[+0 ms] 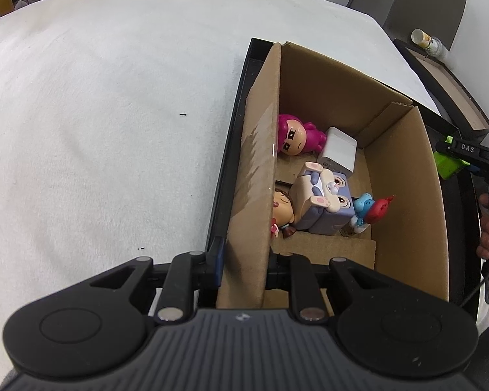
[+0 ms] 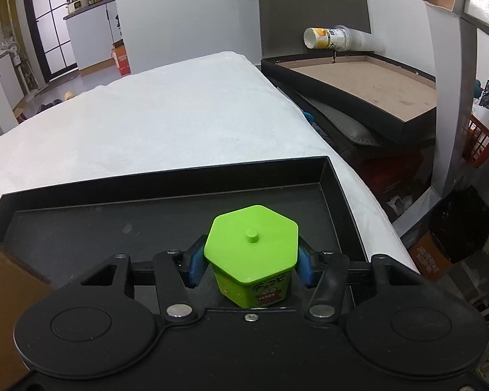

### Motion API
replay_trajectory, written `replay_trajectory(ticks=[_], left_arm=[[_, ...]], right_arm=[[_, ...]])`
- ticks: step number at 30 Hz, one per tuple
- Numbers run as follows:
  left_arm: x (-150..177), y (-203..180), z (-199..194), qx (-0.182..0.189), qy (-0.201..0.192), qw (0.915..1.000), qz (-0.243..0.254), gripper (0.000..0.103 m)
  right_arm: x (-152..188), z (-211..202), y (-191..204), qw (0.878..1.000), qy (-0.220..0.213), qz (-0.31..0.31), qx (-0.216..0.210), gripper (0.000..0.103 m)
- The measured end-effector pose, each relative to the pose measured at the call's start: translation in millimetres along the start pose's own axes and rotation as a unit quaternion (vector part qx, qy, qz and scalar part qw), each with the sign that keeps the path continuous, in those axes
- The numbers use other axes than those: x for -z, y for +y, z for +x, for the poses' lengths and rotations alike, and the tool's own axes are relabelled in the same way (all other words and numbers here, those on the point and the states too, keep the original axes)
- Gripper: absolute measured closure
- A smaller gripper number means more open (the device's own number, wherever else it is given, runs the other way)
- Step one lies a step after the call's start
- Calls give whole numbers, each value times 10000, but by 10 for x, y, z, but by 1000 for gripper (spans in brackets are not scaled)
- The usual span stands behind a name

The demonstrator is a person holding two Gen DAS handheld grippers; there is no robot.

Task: Organize rigid objects
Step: 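Lower the right gripper and close it on the green hexagonal cup, then lift the green hexagonal cup with the right gripper over the box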

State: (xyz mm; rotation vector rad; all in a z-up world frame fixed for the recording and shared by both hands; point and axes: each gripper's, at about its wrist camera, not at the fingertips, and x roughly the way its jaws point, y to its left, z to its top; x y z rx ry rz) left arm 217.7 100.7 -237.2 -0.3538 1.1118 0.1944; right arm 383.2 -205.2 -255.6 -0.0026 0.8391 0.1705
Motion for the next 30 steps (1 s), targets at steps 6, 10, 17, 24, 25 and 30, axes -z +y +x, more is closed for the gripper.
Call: replay_trajectory(ticks=[6, 10, 17, 24, 25, 30], left_arm=[[29, 17, -59, 44, -72, 10000, -4, 83], [54, 44, -121, 98, -153, 9998, -11, 83], [105, 111, -257, 273, -379, 9988, -134, 83], [145, 164, -378, 462, -582, 9971, -172, 84], [147, 164, -382, 486, -597, 9969, -180, 84], [157, 182, -412, 597, -651, 9959, -216, 84]], right_arm=[[32, -156, -28, 10000, 52, 9, -66, 51], [14, -265, -49, 9999, 120, 73, -76, 51], [41, -524, -28, 9990, 198, 86, -399, 51], [26, -803, 94, 9973, 143, -166, -708, 51], [19, -838, 117, 9970, 134, -185, -743, 51], [-32, -974, 250, 9958, 130, -310, -856, 51]])
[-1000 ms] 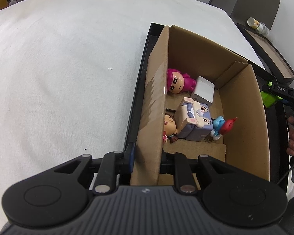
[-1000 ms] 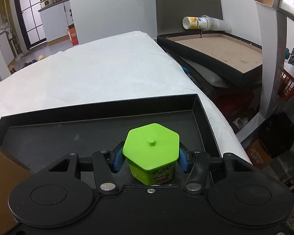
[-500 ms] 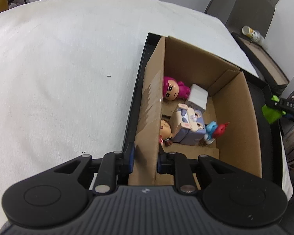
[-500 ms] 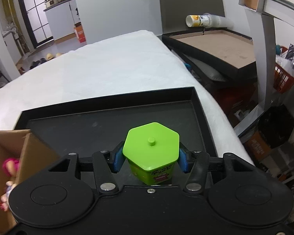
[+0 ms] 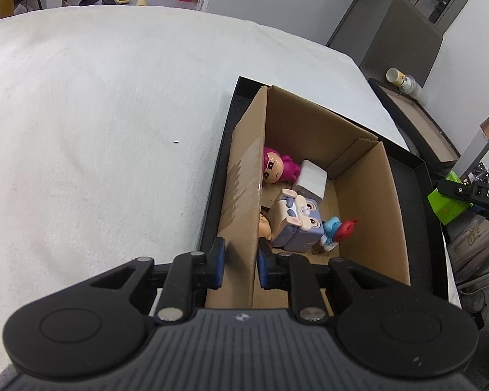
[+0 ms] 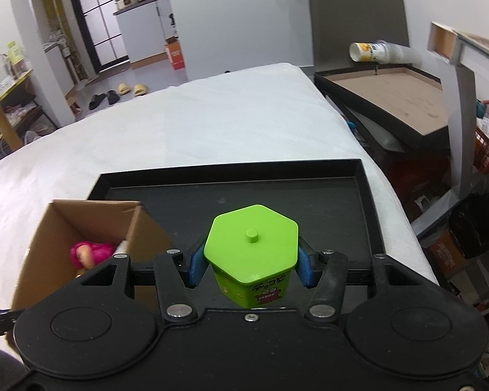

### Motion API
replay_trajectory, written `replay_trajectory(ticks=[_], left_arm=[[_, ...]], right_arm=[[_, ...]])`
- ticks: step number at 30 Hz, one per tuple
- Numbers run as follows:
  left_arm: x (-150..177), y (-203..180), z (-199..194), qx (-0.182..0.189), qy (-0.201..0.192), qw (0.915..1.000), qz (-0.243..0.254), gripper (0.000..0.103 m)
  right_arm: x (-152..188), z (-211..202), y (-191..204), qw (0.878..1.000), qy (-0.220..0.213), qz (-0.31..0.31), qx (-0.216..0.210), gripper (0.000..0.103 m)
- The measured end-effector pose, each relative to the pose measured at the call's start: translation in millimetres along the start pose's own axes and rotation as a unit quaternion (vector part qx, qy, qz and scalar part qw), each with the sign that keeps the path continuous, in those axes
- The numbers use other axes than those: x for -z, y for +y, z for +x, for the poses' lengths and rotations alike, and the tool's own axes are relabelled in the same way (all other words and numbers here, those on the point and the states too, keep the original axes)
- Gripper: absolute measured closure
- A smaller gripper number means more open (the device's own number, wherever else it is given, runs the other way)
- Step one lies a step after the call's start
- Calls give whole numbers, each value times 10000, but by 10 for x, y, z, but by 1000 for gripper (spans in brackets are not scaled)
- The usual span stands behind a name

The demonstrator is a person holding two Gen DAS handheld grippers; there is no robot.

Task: Organize rigid objects
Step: 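Lift the green hexagonal cup with the right gripper over the box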

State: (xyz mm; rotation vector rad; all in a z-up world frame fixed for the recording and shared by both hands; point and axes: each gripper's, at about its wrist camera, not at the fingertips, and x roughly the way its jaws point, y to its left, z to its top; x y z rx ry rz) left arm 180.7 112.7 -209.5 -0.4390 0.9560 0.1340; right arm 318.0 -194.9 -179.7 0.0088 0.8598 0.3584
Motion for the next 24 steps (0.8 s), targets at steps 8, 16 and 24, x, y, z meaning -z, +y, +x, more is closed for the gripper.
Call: replay_trajectory(ticks=[8, 16, 24], left_arm=[[20, 18, -15, 44, -17, 10000, 51, 86], [10, 43, 27, 71, 48, 10000, 31, 87], [15, 46, 38, 102, 49, 9999, 52, 87]], right_arm=[[-114, -127, 260, 9995, 57, -274, -126, 50], [-210, -265, 587, 9977, 42, -600, -317, 50], [-310, -308, 863, 9945, 42, -910, -524, 50]])
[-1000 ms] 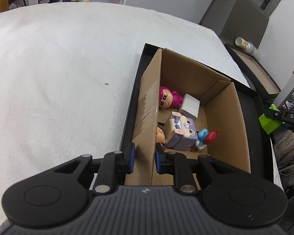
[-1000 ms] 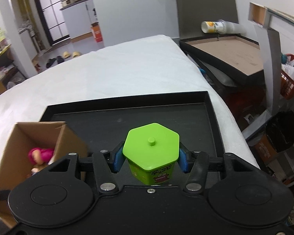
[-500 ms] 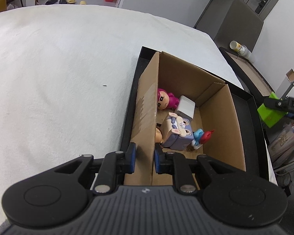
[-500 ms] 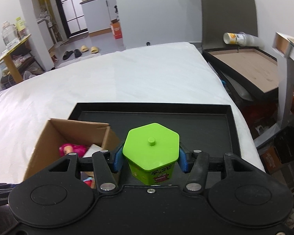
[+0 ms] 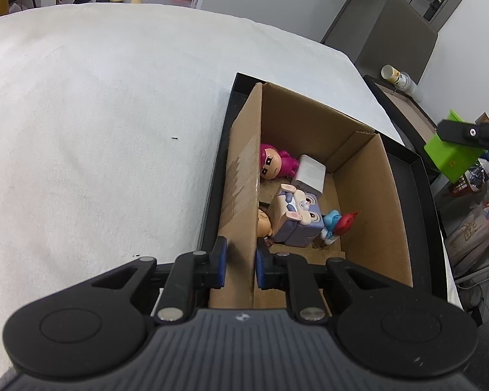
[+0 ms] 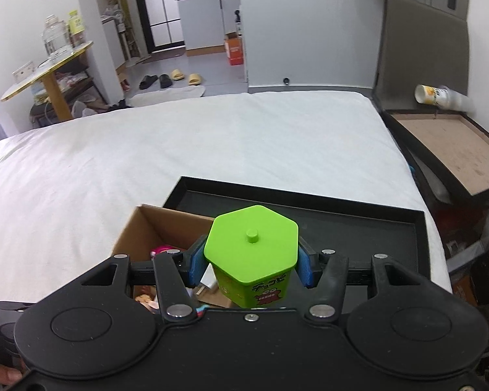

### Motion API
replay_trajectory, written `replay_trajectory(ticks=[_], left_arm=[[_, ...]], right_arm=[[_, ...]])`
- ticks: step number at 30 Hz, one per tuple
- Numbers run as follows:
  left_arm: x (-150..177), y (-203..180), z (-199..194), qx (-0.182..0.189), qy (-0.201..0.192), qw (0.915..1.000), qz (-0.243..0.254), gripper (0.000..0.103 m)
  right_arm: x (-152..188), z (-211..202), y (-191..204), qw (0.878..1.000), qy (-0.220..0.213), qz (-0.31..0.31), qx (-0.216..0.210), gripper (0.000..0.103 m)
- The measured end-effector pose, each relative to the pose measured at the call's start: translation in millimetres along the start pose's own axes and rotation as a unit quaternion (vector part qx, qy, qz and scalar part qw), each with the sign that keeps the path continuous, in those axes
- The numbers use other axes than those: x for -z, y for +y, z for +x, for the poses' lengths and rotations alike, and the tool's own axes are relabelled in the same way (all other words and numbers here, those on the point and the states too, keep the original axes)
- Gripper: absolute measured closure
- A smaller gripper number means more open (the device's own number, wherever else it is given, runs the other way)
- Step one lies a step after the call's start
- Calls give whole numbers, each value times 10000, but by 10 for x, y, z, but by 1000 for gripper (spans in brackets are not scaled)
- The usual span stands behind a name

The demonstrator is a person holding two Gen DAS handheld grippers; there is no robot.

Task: Organize rigid objects
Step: 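Lift the green hexagonal cup with the right gripper over the box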

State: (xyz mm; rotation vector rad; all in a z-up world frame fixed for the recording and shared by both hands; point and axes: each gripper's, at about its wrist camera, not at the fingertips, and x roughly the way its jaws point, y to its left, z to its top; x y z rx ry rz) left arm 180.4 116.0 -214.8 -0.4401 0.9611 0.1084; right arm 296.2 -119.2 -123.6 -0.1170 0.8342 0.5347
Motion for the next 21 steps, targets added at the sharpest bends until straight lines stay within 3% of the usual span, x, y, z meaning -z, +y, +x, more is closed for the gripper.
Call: replay_trajectory(ticks=[9, 21], left_arm=[[11, 71, -13, 178, -46, 9998, -100, 86], [13, 170, -28, 366, -67, 9990, -245, 85]], right_arm=[[-86, 135, 310, 9982, 265, -519, -157, 50], [-88, 575, 701, 9847, 1107, -1338, -115, 50]])
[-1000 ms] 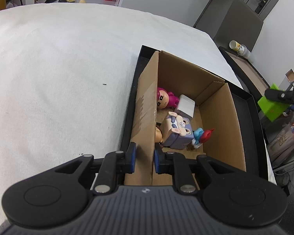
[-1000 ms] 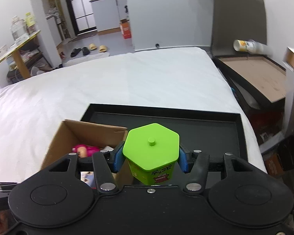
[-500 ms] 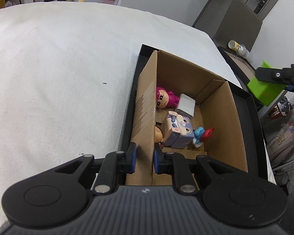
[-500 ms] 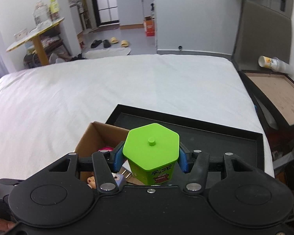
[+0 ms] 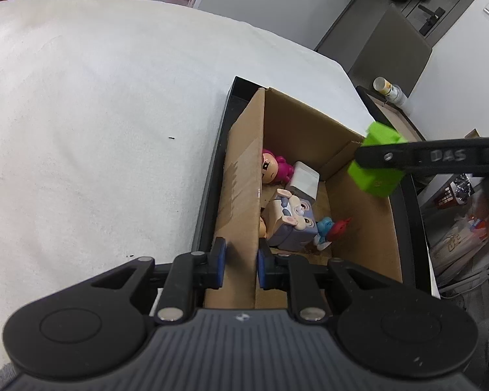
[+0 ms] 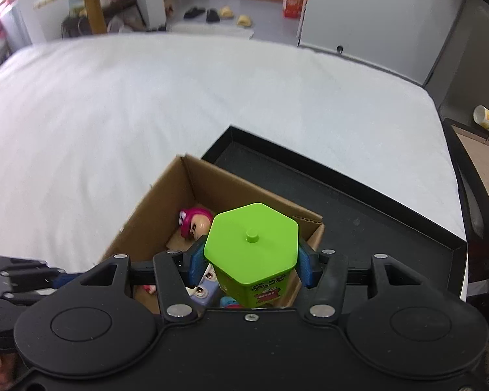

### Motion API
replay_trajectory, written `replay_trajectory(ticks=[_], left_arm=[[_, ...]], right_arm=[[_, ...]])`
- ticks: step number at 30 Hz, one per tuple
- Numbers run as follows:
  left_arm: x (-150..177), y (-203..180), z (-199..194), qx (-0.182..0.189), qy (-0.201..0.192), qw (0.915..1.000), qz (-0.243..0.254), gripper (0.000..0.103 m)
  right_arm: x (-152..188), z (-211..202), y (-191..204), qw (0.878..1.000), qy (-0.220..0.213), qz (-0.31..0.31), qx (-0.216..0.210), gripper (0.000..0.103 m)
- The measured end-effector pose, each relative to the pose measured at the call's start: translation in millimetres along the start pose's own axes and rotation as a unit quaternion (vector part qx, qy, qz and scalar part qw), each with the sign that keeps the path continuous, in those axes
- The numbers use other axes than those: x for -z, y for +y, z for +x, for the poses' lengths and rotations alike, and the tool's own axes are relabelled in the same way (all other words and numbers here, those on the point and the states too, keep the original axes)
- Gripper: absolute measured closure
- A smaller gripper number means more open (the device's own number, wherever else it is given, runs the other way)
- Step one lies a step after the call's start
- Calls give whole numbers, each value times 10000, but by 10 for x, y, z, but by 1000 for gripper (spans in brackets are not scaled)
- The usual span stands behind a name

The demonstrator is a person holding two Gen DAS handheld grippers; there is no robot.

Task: Organize rigid objects
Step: 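Lift the green hexagonal cup with the right gripper over the box, then lower the green cup into the box and open the right gripper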

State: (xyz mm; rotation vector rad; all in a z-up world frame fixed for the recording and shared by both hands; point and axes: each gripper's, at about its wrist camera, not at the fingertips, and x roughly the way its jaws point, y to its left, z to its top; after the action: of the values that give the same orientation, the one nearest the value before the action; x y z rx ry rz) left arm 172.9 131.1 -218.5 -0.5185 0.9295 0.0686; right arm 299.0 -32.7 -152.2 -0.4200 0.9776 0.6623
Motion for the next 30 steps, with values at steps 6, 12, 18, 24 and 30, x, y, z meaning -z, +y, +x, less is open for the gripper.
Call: replay_trajectory(ticks=[6, 12, 18, 24, 30], left_arm=[[8, 17, -13, 40, -7, 10000, -8, 85], [4, 37, -30, 88, -44, 9999, -73, 84], [4, 49, -36, 127, -43, 9999, -67, 84], [-4, 76, -28, 175, -30, 9998, -96, 84], [-3, 85, -26, 180, -43, 9998, -108, 83]], right_arm=[[-31, 223, 62, 9980, 527, -268, 230, 50], [-48, 397, 136, 9935, 960, -495, 360, 50], [-48, 587, 240, 9867, 1323, -710, 619, 50], [-42, 647, 252, 9841, 1507, -653, 679, 48], [-75, 526, 223, 9869, 1374, -582, 612, 44]])
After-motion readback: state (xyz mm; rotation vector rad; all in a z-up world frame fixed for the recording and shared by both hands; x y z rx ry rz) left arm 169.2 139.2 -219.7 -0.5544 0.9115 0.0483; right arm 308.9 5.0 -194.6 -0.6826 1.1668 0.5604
